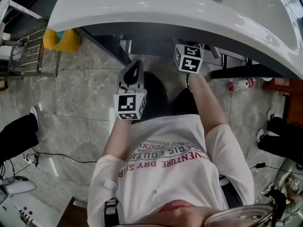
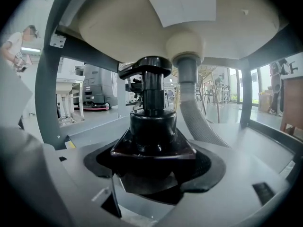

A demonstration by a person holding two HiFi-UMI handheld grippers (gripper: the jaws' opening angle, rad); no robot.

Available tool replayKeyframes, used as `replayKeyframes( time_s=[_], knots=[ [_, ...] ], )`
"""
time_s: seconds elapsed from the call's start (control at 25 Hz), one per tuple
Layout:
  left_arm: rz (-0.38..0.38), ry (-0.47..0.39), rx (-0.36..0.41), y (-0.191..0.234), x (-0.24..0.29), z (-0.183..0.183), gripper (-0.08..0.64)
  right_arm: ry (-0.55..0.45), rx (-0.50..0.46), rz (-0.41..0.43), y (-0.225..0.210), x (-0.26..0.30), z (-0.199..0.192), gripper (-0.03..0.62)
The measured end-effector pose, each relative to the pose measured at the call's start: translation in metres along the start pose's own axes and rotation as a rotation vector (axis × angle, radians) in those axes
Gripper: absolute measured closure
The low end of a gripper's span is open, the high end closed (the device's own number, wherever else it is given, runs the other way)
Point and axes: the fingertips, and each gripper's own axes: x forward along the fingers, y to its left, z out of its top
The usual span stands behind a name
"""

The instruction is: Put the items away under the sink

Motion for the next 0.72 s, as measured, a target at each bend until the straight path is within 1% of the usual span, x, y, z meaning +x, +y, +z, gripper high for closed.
replayKeyframes(
  time_s=[0.12, 0.28, 0.4, 0.48, 0.52, 0.56, 0.64, 0.68, 0.72],
  knots=[
    [-0.008, -0.004, 0.0, -0.005, -0.001, 0.002, 0.532, -0.025, 0.032, 0.006, 0.001, -0.014, 0.003, 0.213],
    [-0.025, -0.018, -0.003, -0.019, 0.002, 0.005, 0.532, -0.06, 0.023, 0.021, 0.001, -0.047, 0.001, 0.215],
    [-0.038, -0.015, 0.001, -0.03, 0.007, 0.003, 0.532, -0.063, 0.029, 0.094, 0.01, -0.07, -0.006, 0.215],
    [-0.046, -0.012, 0.002, -0.039, 0.01, 0.003, 0.532, -0.054, 0.048, 0.155, 0.017, -0.082, -0.012, 0.216],
    [-0.051, -0.014, 0.005, -0.044, 0.011, 0.005, 0.532, -0.054, 0.058, 0.17, 0.018, -0.088, -0.014, 0.222],
    [-0.058, -0.017, 0.009, -0.051, 0.012, 0.006, 0.532, -0.059, 0.068, 0.171, 0.017, -0.095, -0.014, 0.263],
    [-0.078, -0.022, 0.016, -0.065, 0.013, 0.01, 0.532, -0.084, 0.086, 0.145, 0.008, -0.109, -0.012, 0.444],
    [-0.088, -0.022, 0.015, -0.071, 0.014, 0.012, 0.532, -0.093, 0.092, 0.135, 0.004, -0.115, -0.01, 0.481],
    [-0.098, -0.02, 0.009, -0.076, 0.014, 0.015, 0.532, -0.097, 0.097, 0.13, 0.001, -0.121, -0.007, 0.504]
  ],
)
